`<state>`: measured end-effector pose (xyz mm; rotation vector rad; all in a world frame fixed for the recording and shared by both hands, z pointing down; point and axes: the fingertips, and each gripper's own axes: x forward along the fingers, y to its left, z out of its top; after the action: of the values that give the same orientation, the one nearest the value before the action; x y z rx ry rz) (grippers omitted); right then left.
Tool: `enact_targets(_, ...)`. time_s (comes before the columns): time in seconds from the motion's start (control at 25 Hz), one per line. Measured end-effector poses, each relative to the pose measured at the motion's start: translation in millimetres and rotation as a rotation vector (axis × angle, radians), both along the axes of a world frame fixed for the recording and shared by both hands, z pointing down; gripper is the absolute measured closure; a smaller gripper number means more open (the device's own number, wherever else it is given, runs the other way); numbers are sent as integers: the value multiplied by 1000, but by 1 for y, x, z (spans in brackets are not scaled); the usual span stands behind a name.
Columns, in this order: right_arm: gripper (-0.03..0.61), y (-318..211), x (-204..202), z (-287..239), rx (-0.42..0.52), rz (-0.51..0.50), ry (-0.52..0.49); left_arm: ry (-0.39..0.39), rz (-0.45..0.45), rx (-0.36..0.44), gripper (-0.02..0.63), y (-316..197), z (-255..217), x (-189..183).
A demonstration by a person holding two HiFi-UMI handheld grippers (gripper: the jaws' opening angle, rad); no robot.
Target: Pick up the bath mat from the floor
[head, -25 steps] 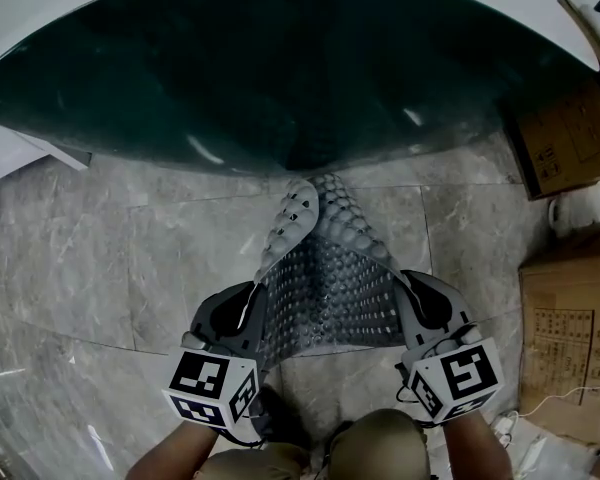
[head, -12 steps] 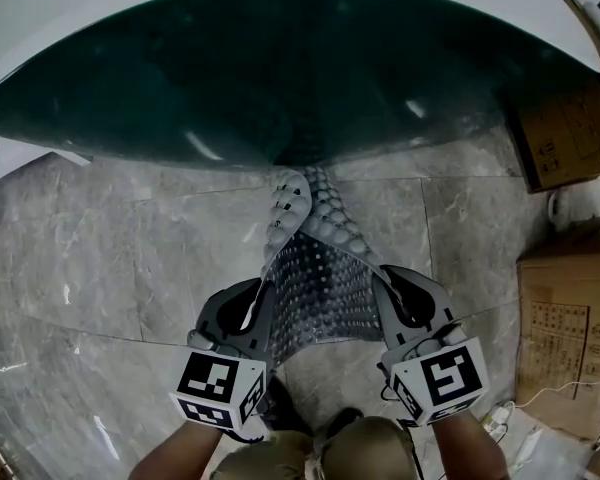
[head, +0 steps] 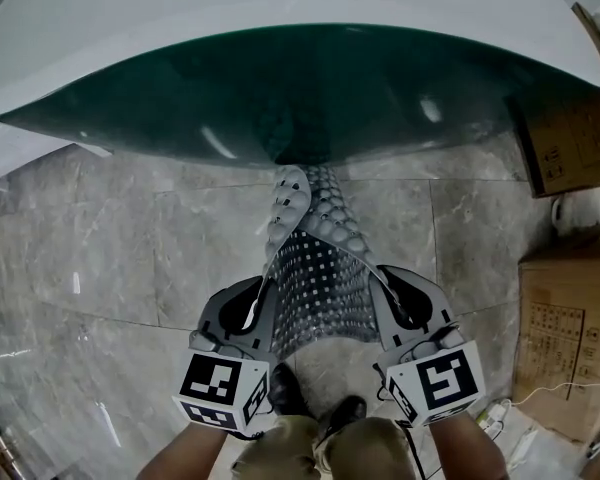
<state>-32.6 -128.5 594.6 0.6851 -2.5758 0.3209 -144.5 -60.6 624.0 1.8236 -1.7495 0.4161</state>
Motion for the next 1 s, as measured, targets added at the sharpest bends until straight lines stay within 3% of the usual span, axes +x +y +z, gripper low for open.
enact_targets(0.48,555,16,-19,-97,-10,-52,-27,-14,-18,-5,577,14,-100,-4)
enact_targets(1.0,555,25,-22,-169,-16,-66,-46,-10,-32,-3,577,21,-174,3)
